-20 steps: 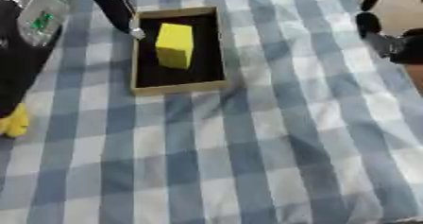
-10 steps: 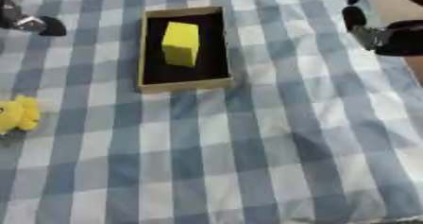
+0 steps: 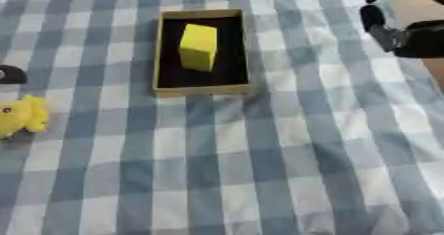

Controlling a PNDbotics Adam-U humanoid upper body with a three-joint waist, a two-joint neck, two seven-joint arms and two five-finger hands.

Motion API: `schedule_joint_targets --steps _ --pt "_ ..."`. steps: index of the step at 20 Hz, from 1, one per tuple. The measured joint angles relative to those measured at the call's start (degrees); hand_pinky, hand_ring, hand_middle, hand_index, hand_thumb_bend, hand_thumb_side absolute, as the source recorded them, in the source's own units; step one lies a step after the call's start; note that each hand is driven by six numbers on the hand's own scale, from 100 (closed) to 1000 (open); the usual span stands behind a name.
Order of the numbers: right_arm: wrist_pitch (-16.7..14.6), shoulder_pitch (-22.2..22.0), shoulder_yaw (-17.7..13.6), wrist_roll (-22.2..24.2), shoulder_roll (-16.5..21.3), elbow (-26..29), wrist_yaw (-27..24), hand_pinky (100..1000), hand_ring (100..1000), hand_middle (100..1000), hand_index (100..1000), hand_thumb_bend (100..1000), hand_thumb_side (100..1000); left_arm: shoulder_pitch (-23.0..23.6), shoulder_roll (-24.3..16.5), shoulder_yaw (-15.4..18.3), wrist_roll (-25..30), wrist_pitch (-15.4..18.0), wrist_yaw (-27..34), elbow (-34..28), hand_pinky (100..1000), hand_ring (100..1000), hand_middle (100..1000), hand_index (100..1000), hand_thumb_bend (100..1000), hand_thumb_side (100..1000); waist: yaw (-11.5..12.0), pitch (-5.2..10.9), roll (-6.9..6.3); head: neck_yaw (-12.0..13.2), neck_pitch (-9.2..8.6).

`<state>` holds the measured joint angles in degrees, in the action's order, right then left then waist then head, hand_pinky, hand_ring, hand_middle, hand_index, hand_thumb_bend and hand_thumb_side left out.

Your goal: Pick up objects on the table and place them in the box.

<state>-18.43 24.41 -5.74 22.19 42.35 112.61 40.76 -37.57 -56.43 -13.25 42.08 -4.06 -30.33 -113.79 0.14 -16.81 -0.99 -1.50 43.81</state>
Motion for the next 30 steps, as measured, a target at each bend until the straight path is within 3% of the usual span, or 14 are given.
schedule_joint_targets --steps 12,17,18,19,30 --pt "0.19 0.03 -0.09 -0.33 -0.01 0.00 0.02 565 672 569 585 100 297 7.35 -2.13 0.89 0.65 -4.20 1.78 0.00 925 947 830 898 609 527 0.07 0.00 0.38 0.15 0.00" --pt "0.29 -0.01 -0.24 -0.43 -0.05 0.01 0.02 564 672 568 584 100 297 8.33 -2.14 1.12 1.61 -5.90 1.52 0.83 926 948 831 898 632 517 -0.07 0.00 0.40 0.18 0.00" --pt "0.32 -0.01 -0.24 -0.46 -0.05 0.01 0.02 562 671 568 584 100 298 8.34 -2.14 1.12 1.72 -6.01 1.46 0.98 923 943 827 893 696 392 -0.07 0.00 0.40 0.18 0.00" --pt "0.34 -0.01 -0.24 -0.47 -0.05 0.01 0.02 562 671 568 584 100 298 8.52 -2.14 1.12 1.93 -6.19 1.26 1.40 923 943 828 894 706 365 -0.09 0.00 0.40 0.18 0.00" --pt "0.40 -0.11 -0.26 -0.53 -0.19 0.07 0.02 558 670 568 584 100 297 9.64 -2.15 0.60 5.14 -7.11 -1.54 7.25 919 940 829 899 735 297 -0.40 -0.01 0.41 0.21 0.00"
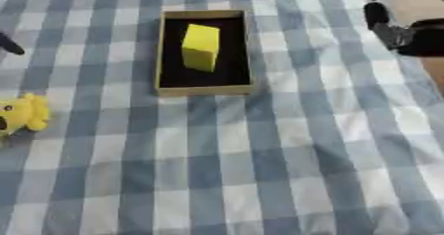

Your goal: Pick up objects on the table and place them in the box.

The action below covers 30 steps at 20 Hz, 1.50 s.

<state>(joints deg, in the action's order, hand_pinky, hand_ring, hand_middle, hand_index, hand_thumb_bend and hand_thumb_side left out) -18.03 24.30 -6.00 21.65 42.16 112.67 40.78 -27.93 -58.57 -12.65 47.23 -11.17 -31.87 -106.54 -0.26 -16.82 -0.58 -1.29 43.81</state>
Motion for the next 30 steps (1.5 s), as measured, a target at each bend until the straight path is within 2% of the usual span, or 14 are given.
schedule_joint_targets --steps 4,5,11,19,30 --pt "0.07 -0.07 0.00 -0.07 -0.01 0.10 0.00 558 670 568 584 100 297 0.15 0.00 -0.21 0.19 -0.01 -0.39 0.40 919 940 829 899 735 297 -0.02 0.00 -0.01 0.01 0.00" --pt "0.09 -0.07 0.00 -0.09 -0.01 0.11 0.00 554 669 567 583 100 262 0.16 0.00 -0.21 0.23 -0.03 -0.42 0.52 910 932 807 885 715 361 -0.02 0.00 -0.01 0.01 0.00" --pt "0.32 -0.08 -0.02 -0.32 -0.04 0.27 0.00 553 669 567 583 100 261 1.14 0.07 -0.73 0.92 -1.84 -1.99 4.11 899 908 776 853 785 340 -0.20 0.00 -0.09 0.03 0.00" --pt "0.47 -0.09 -0.02 -0.47 -0.07 0.28 0.00 551 668 567 583 100 261 1.25 0.60 -1.80 0.88 -2.74 -4.70 9.92 887 884 742 834 796 350 -0.43 -0.08 -0.04 0.11 0.00" --pt "0.48 -0.08 -0.02 -0.46 -0.19 0.29 0.00 549 667 566 582 100 260 1.37 1.70 -2.72 0.61 -2.98 -6.78 13.12 836 806 635 777 729 411 -0.48 -0.09 0.01 0.17 0.00"
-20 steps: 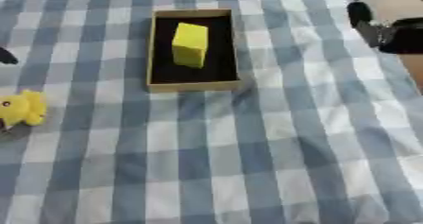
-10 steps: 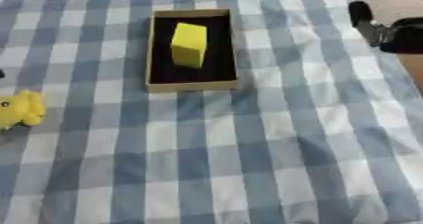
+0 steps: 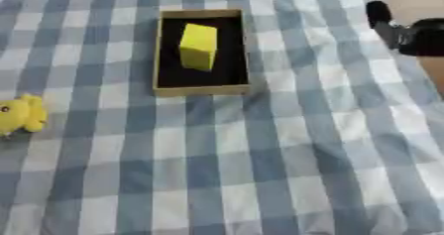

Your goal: Pick up objects on the table and place them in the box.

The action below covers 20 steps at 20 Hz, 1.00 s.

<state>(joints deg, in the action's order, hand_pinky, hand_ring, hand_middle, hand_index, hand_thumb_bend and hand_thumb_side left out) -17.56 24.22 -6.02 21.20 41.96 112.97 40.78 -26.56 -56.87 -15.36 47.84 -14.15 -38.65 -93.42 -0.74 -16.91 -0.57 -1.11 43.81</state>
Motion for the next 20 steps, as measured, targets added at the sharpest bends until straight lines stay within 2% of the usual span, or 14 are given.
schedule_joint_targets --steps 9,13,16,20 --pt "0.06 0.00 -0.02 0.04 -0.36 0.00 0.00 547 665 565 581 100 259 -0.27 1.00 -1.04 -0.03 0.41 -3.17 1.93 778 716 542 708 666 350 -0.09 -0.01 0.00 0.02 0.00" --pt "0.12 0.00 -0.11 0.08 -0.40 0.00 -0.01 548 665 565 581 100 259 -0.27 1.41 -1.10 0.40 0.86 -3.90 1.92 738 661 495 670 627 238 -0.23 -0.01 -0.02 0.02 0.00" --pt "0.20 -0.01 -0.32 0.03 -0.40 0.00 -0.01 547 665 565 581 100 260 -0.27 1.41 -1.18 0.79 1.27 -3.90 1.57 726 650 489 665 581 195 -0.27 -0.01 -0.02 0.02 0.00" --pt "0.28 -0.03 -0.35 -0.02 -0.41 0.00 -0.01 547 664 565 581 100 260 -0.15 1.38 -0.92 1.07 1.79 -2.68 -0.90 724 649 488 666 527 238 -0.22 -0.01 -0.03 0.00 0.00"
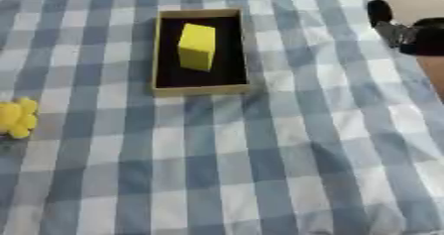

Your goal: Pick up objects on the table and place them in the box.

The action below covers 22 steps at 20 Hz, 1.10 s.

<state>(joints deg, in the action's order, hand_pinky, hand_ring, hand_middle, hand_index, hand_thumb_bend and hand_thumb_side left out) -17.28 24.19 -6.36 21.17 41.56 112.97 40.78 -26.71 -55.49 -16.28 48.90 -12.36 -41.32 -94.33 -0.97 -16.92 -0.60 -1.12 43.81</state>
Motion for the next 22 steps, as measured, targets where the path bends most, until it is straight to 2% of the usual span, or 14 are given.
schedule_joint_targets --steps 3,8,11,15,19,21,22 --pt "0.06 -0.03 -0.01 -0.04 0.00 0.00 0.00 544 664 564 581 100 259 0.31 -0.20 0.79 0.15 0.14 1.20 -2.91 721 643 482 662 503 228 0.20 0.00 -0.04 -0.04 0.00" --pt "0.16 -0.08 -0.03 -0.01 -0.01 0.00 0.00 545 663 564 582 100 257 0.45 -1.08 2.68 0.19 -0.36 2.40 -7.50 707 619 461 643 470 121 0.27 0.00 -0.29 -0.31 0.00" --pt "0.18 -0.30 -0.15 -0.02 -0.01 0.00 0.00 545 663 565 582 100 254 0.01 -1.22 3.84 -0.09 -0.90 2.45 -9.89 697 604 445 628 455 100 0.29 0.00 -0.34 -0.58 0.00" --pt "0.20 -0.34 -0.33 -0.04 -0.01 0.00 0.02 544 663 564 581 100 243 -2.83 -1.55 5.11 -0.33 -1.43 2.41 -13.25 682 582 422 607 441 100 0.35 0.00 -0.39 -1.18 0.00" --pt "0.25 -0.34 -0.32 -0.23 0.00 0.00 0.24 556 665 563 577 102 179 -7.37 -1.51 5.53 -0.18 -1.61 1.95 -15.97 681 575 414 602 439 100 0.29 0.01 -0.57 -1.78 0.00" --pt "0.13 -0.32 -0.30 -0.24 0.00 0.00 0.45 567 667 562 571 184 100 -10.27 -1.05 5.51 0.13 -1.54 1.64 -16.84 680 572 410 600 432 100 0.16 0.05 -0.73 -1.83 0.00" --pt "-0.02 -0.30 -0.28 -0.15 0.00 0.00 0.53 572 669 561 567 237 100 -11.79 -0.57 5.40 0.34 -1.46 1.46 -17.08 678 569 408 599 426 100 0.09 0.07 -0.77 -1.83 0.00"
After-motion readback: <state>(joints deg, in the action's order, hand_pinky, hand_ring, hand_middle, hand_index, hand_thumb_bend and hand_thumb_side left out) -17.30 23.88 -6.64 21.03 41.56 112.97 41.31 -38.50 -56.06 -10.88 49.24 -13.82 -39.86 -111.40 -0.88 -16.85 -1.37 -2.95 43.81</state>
